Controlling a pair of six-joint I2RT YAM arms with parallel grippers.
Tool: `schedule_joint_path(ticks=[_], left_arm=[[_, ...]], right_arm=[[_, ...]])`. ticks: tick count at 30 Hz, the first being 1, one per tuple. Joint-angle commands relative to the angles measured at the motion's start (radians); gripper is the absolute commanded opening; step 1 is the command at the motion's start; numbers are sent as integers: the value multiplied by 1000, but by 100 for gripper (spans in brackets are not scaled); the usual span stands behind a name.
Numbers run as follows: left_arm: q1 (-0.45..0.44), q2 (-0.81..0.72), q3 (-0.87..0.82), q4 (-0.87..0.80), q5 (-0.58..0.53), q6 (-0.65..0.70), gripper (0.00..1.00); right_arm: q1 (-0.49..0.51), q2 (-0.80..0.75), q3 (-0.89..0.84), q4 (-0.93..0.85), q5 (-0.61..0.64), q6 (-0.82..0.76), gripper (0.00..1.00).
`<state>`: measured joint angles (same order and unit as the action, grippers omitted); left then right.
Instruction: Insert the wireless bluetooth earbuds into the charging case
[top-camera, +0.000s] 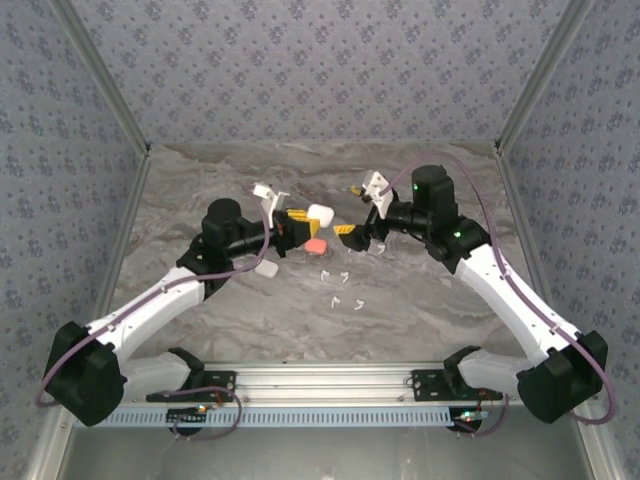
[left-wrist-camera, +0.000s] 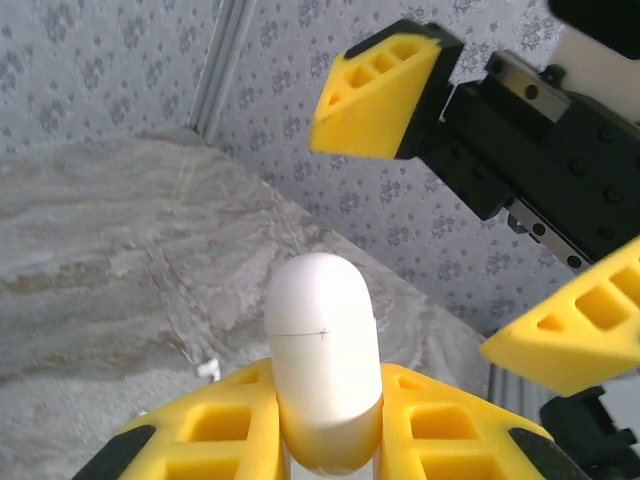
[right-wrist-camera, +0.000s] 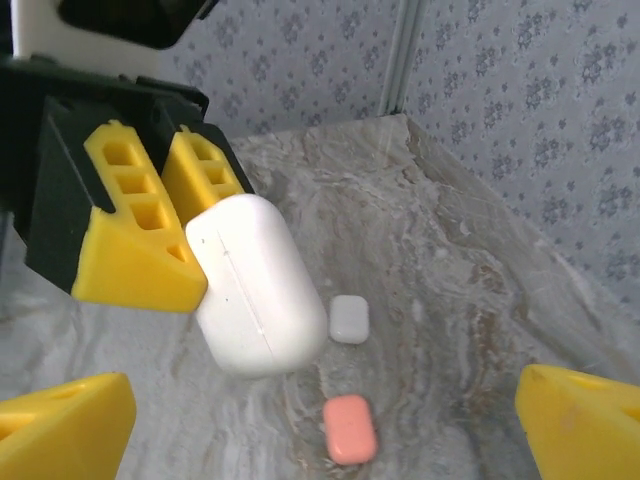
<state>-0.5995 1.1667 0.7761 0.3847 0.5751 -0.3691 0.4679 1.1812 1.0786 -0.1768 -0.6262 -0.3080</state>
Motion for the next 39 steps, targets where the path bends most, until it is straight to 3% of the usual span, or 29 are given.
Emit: schedule_joint_path(ticks=[1, 11, 28, 39], left_arm=[[-9, -14, 2, 154, -39, 117, 15], [-11, -7, 51, 136, 45, 190, 14], [-12, -18, 63, 124, 63, 193, 13], [-14, -17, 65, 105, 68, 206, 13]], right_arm=[[-10, -10, -48, 182, -114, 230, 100], [-35, 10, -83, 345, -111, 351, 96], [-56, 126, 31, 240, -88, 370, 81], [-83, 170, 83, 230, -98, 411, 82]])
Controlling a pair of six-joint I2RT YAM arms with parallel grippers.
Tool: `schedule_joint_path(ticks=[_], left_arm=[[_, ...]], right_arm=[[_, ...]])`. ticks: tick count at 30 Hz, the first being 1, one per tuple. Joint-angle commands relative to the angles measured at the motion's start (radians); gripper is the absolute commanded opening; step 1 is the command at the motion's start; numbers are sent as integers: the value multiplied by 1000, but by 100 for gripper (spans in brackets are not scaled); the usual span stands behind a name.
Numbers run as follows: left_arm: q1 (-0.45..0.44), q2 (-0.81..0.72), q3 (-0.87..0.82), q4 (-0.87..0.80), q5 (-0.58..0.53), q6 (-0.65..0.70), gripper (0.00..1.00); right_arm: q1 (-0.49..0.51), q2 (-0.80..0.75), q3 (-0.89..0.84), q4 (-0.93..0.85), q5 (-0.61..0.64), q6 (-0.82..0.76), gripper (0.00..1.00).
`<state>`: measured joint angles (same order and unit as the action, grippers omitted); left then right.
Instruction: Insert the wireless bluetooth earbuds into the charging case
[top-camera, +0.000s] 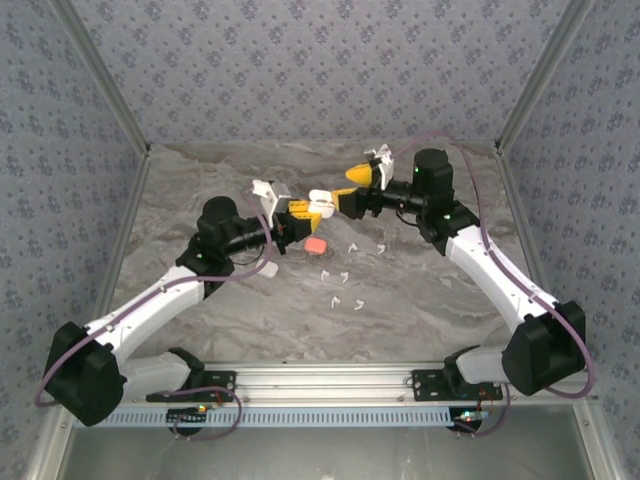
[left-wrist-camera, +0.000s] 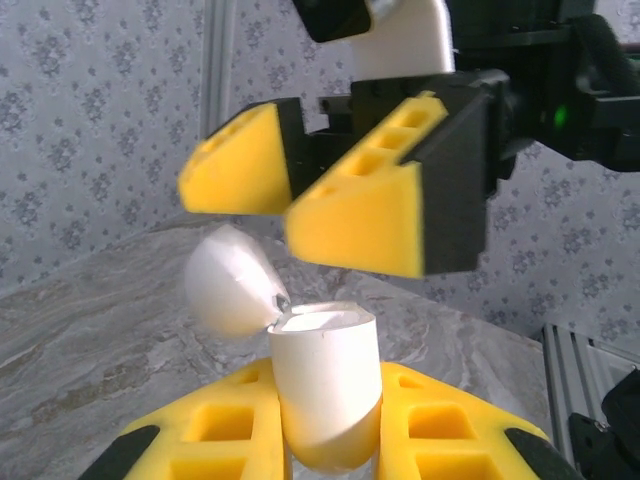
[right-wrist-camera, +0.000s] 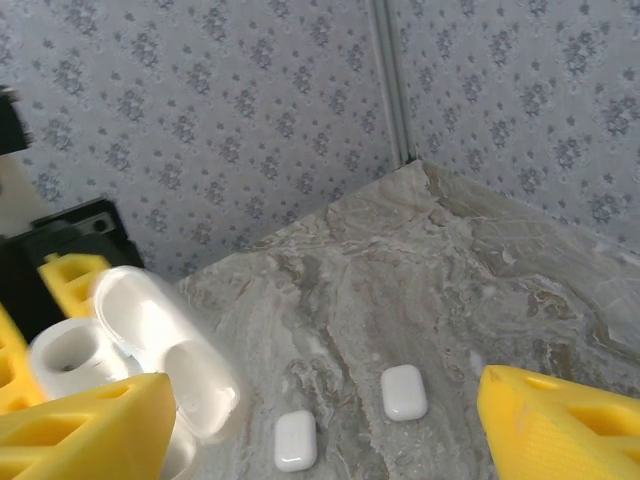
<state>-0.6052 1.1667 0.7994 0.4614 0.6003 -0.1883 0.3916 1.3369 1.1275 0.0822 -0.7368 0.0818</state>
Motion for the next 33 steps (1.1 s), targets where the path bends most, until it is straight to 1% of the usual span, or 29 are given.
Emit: schedule_joint_path(ticks=[1, 5, 8, 10, 13, 16, 20, 23, 25, 27, 33], left_arm=[[-7, -16, 41, 28, 41, 25, 13], [-8, -15, 35, 21, 25, 27, 13], [-7, -16, 28, 6, 1, 32, 13], [-7, -15, 23, -7, -16, 37, 13], [-8, -18, 8, -15, -32, 35, 13], [-8, -25, -10, -7, -39, 25, 13], [-8, -41, -23, -8, -43, 16, 13], [-8, -47, -25, -15, -43, 16, 13], [-7, -49, -25, -17, -42, 16, 13], [-10, -50, -25, -18, -41, 15, 13], [-12, -47, -23, -17, -40, 12, 13]], right_arm=[[-8, 14, 37, -33, 10, 22, 82], [-25, -17, 32, -55, -16, 15, 82], [-55, -80, -10, -53, -16, 24, 83], [-77, -126, -35, -82, -9, 26, 83], [-97, -170, -47, -205, 37, 16, 83], [-114, -160, -28, -396, 141, 7, 80], [-154, -60, 1, -604, 307, 62, 68], [-171, 63, 38, -727, 418, 111, 60], [-169, 141, 57, -763, 457, 114, 57], [-163, 211, 56, -765, 491, 124, 55], [-137, 399, 138, -769, 567, 150, 47]])
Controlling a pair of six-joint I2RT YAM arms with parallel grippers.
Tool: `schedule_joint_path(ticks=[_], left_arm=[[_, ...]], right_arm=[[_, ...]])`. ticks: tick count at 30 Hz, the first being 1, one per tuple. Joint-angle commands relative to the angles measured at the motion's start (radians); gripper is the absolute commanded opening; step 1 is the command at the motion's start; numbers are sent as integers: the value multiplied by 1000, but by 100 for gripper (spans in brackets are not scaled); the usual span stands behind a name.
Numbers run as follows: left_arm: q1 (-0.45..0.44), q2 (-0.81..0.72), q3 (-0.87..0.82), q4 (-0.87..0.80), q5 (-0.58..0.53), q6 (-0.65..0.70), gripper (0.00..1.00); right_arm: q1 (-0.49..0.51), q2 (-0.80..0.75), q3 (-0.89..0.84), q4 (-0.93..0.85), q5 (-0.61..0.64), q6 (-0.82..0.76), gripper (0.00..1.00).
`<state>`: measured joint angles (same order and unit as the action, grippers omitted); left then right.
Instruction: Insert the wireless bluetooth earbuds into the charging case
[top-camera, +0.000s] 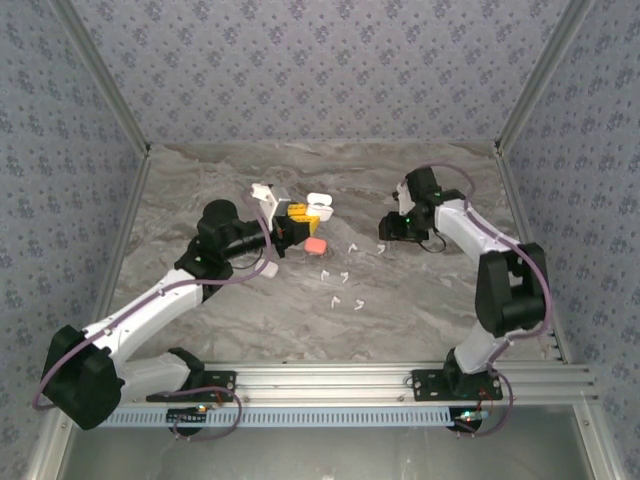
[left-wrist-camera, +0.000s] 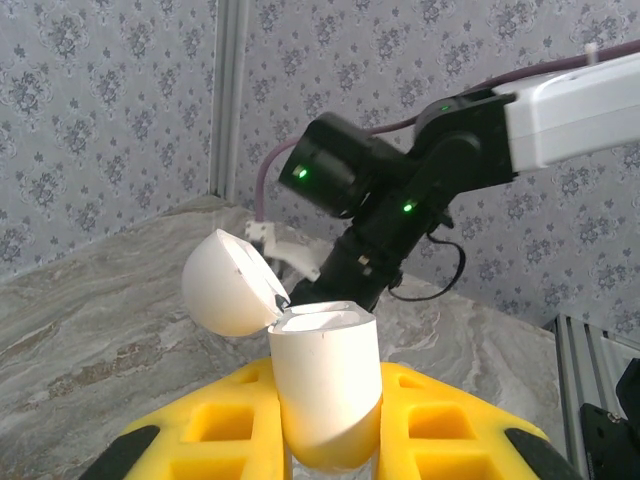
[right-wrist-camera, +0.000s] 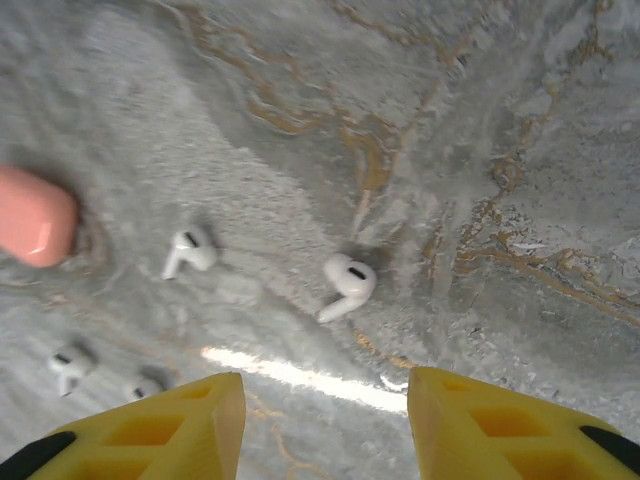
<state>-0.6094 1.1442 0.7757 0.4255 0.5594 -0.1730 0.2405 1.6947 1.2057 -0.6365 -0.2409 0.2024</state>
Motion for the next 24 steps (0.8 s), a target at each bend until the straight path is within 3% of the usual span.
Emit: schedule_joint_path(ticks=[1, 8, 24], left_arm=[[-10, -25, 2, 18, 1, -3, 13], [-15, -21, 5, 10, 1, -1, 13], [-15, -23, 5, 2, 0, 6, 13]], right_arm=[[22, 67, 71, -51, 77, 30, 46], [56, 195, 137, -61, 112, 40, 42], [86, 296, 157, -51, 121, 42, 36]])
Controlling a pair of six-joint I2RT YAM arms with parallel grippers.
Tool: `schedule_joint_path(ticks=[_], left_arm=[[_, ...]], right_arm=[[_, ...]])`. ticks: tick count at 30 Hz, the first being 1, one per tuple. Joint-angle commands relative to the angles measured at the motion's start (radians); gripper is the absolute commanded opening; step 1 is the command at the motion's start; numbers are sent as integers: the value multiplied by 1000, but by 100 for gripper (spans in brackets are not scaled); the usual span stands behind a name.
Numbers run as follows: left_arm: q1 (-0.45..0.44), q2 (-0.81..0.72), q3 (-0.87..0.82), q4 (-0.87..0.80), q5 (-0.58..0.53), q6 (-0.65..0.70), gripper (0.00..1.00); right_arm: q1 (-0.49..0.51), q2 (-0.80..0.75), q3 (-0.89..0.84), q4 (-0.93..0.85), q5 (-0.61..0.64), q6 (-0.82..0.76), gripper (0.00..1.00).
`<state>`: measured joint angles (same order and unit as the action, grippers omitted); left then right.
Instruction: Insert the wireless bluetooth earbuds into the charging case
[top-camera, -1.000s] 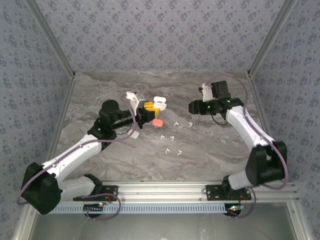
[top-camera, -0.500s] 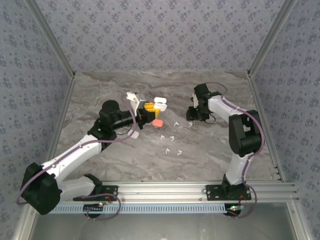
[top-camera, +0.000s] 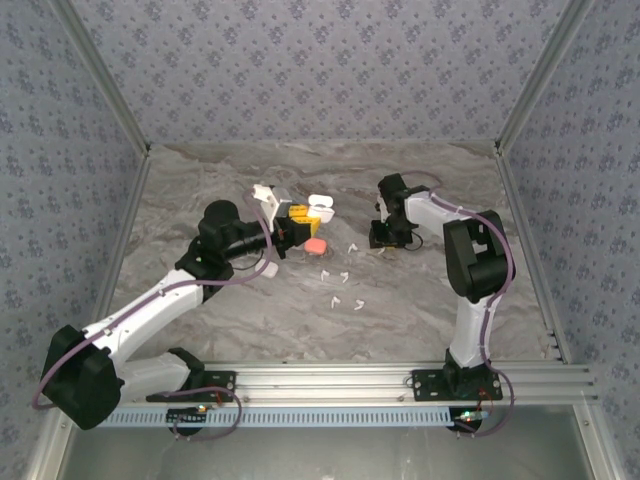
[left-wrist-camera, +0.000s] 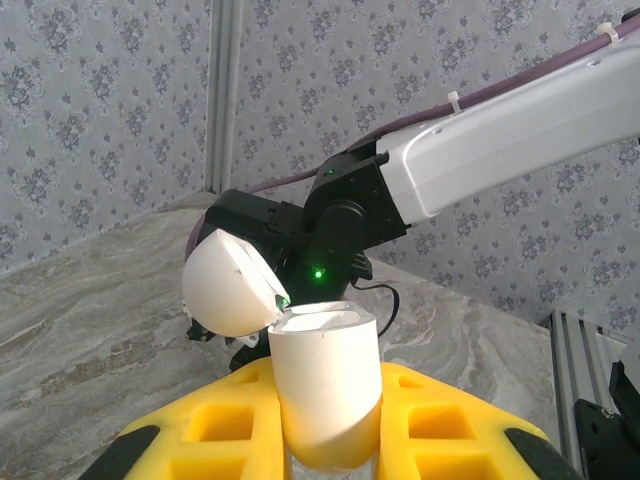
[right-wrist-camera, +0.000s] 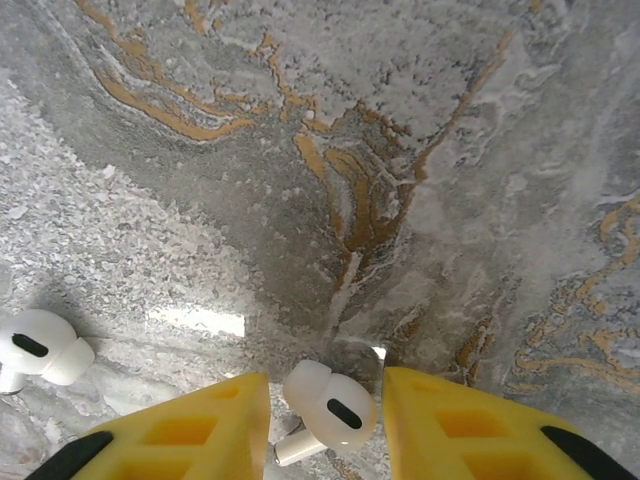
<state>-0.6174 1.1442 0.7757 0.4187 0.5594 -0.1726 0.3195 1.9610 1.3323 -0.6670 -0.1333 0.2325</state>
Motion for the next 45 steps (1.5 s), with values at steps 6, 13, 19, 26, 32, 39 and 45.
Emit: schedule_joint_path(ticks=[6, 13, 19, 26, 32, 39, 45], left_arm=[[-7, -24, 3, 3, 0, 3, 13], [-8, -24, 2, 2, -1, -4, 13], [-8, -24, -30, 58, -3, -48, 13], [-8, 1, -63, 172, 8, -123, 12], [-7, 31, -41, 208, 42, -144, 12], [-25, 71, -1, 226, 79, -138, 12], [-44, 102, 19, 245, 91, -138, 12]], right_arm=[[17, 42, 26, 0, 25, 1, 30], [26, -31, -8, 41, 45, -37, 23], [28, -228, -96, 121, 15, -126, 21], [38, -529, -191, 174, -92, -277, 21], [85, -769, -205, 238, -149, -387, 22], [192, -893, -163, 294, -135, -494, 23], [268, -849, -89, 296, -90, -555, 24]])
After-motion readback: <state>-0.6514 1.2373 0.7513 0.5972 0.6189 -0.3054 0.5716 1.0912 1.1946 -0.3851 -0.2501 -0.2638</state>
